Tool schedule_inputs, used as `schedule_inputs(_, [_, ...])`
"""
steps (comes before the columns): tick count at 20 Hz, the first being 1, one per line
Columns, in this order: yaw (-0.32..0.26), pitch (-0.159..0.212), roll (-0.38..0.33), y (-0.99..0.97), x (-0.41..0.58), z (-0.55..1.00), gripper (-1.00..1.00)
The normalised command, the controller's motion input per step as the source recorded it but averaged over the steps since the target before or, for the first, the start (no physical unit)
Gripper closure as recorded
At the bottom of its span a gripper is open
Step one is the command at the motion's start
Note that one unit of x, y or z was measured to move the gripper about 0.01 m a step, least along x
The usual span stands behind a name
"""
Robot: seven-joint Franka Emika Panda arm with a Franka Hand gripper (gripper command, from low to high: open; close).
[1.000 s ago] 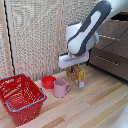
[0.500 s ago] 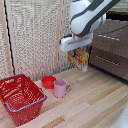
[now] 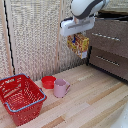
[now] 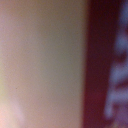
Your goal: Shift your gripper thoughtfully near the cereal snack bar. Tenderly grip the snack bar with your precision device. Carefully hover the precision device above the first drawer installation and invite the snack bar to descend into the first drawer installation.
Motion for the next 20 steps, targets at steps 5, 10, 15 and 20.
schedule_inputs(5, [-0.144, 0.044, 0.165, 0.00, 0.157, 0.62, 1.00])
schedule_inputs(10, [-0.136, 0.051, 0.159, 0.00, 0.162, 0.64, 1.00])
schedule_inputs(15, [-0.128, 0.057, 0.135, 0.00, 0.174, 0.71, 1.00])
schedule_inputs(20, [-0.126, 0.030, 0.091, -0.06, 0.250, 0.83, 1.00])
